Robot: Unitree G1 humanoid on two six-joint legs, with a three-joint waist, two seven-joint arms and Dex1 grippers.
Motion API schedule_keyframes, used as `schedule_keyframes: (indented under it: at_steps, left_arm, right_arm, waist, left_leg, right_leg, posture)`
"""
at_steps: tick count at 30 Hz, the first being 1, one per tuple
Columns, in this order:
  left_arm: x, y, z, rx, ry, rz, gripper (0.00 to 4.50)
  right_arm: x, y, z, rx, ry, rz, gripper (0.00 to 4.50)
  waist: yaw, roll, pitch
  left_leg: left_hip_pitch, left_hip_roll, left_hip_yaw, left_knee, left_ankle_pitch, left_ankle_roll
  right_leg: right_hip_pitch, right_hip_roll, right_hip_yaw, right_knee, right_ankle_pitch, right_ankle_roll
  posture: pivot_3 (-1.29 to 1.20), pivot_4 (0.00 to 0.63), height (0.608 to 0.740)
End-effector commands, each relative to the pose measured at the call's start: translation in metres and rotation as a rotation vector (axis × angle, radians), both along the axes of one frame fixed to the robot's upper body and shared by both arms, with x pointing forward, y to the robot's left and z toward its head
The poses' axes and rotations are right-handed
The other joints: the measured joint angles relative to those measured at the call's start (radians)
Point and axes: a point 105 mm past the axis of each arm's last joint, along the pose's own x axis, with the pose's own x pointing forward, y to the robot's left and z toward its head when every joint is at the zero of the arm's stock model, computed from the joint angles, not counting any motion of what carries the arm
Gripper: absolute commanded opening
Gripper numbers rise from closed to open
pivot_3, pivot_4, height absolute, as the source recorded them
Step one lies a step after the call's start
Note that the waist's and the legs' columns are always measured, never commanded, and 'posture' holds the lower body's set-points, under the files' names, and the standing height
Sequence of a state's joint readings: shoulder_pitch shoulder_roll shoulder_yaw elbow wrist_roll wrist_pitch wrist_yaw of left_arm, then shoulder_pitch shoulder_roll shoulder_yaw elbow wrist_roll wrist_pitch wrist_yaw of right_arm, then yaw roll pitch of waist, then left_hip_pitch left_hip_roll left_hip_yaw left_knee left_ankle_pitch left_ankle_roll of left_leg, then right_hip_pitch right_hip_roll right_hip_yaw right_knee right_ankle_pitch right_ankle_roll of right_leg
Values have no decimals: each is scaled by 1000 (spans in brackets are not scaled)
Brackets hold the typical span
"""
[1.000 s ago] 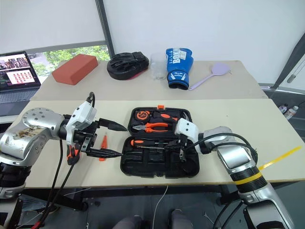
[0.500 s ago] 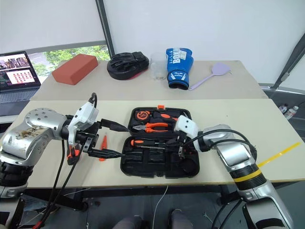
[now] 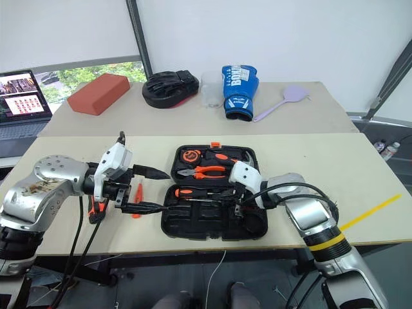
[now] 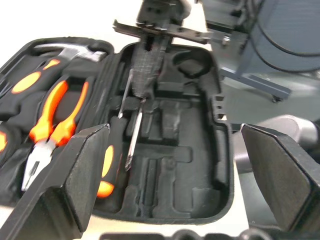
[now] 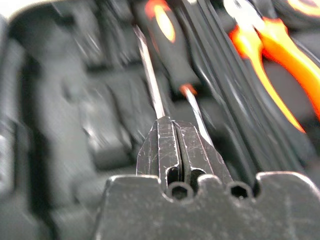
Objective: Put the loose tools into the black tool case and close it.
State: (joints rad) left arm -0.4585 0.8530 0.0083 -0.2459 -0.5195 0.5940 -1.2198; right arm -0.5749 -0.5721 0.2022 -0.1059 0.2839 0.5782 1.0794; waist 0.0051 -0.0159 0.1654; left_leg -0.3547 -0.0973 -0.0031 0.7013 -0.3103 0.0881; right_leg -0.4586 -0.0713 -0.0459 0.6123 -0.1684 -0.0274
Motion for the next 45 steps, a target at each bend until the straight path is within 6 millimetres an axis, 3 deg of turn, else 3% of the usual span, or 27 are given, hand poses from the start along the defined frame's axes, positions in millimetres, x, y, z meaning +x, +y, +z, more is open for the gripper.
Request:
schedule_keyframes:
  at_steps: [1, 5, 9, 11, 17, 21, 24, 30, 35, 42, 43, 45]
  left_arm:
    - [1, 27, 8, -59, -23, 233, 4500]
    - [-12, 62, 0, -110, 22, 477, 4500]
    - [-32, 95, -12, -134, 94, 716, 4500]
    - [-44, 111, -21, -132, 140, 836, 4500]
    - [-55, 111, -35, -71, 209, 921, 4500]
    - [-36, 90, -34, -65, 257, 893, 4500]
    - [-11, 77, -36, -78, 335, 956, 4500]
    - [23, 62, -52, -54, 468, 1063, 4500]
    - [35, 64, -66, 37, 504, 1132, 4500]
    - [40, 33, -86, 38, 616, 1048, 4500]
    - [40, 32, -89, 49, 629, 1049, 3984]
    - [39, 33, -99, 77, 662, 1063, 3358]
  right_arm:
    - [-19, -7, 59, 132, -64, 58, 1219]
    - [-38, -12, 78, 183, -52, 108, 2562]
    - [-49, -13, 81, 174, -49, 134, 3981]
    - [-53, -13, 78, 161, -49, 149, 4455]
    - [-54, -9, 73, 162, -48, 152, 4455]
    - [-53, -7, 74, 168, -75, 137, 4455]
    - [-53, -6, 74, 169, -100, 119, 4455]
    - [-56, -1, 71, 167, -115, 107, 4455]
    - [-54, -3, 70, 169, -126, 66, 4455]
    - [-55, -7, 68, 164, -125, 39, 4455]
    - [-56, -7, 68, 166, -126, 39, 4500]
    - [-57, -7, 70, 169, -128, 42, 4500]
  waist:
    - [0, 0, 0]
    - [2, 0, 0]
    - [5, 0, 0]
    - [6, 0, 0]
    - [18, 0, 0]
    - [26, -1, 0]
    - [31, -1, 0]
    - [16, -3, -1]
    - [4, -3, -1]
    - [18, -2, -2]
    - [19, -2, -2]
    - [21, -2, -2]
  left_leg:
    - [0, 0, 0, 0, 0, 0]
    - [0, 0, -2, -2, 0, -1]
    - [0, 0, -1, -3, -3, -5]
    - [1, 0, -1, -3, -3, -5]
    - [1, 0, -1, -2, -3, -6]
    - [1, 0, -1, -2, -4, -6]
    - [1, 0, -1, -1, -4, -7]
    - [1, -1, -1, 0, -3, -7]
    - [2, -1, -1, -3, -3, -7]
    - [3, -2, -2, -2, -1, -12]
    - [3, -4, -2, -2, -1, -12]
    - [4, -4, -2, -2, 0, -13]
  right_leg:
    - [0, 0, 0, 0, 0, 0]
    - [0, 0, -1, -1, 0, 0]
    - [1, 0, 0, -1, 0, 0]
    - [1, 0, 0, -1, 0, 0]
    - [2, -2, 0, -1, 0, 0]
    - [3, -2, 0, 0, 0, 1]
    - [3, -2, 0, 1, 0, 1]
    - [1, -1, 0, 2, 1, 1]
    - [1, 0, 0, 1, 0, 0]
    - [3, -2, 0, 1, 0, 1]
    - [3, -3, 1, 2, 0, 1]
    - [3, -4, 1, 3, 0, 1]
  posture:
    - [0, 150, 740]
    - [0, 150, 740]
    - [0, 150, 740]
    - [0, 150, 740]
    - [0, 150, 740]
    - [0, 150, 740]
    - [0, 150, 740]
    - [0, 150, 740]
    - [0, 150, 740]
    - [0, 150, 740]
    - [0, 150, 740]
    - [0, 150, 740]
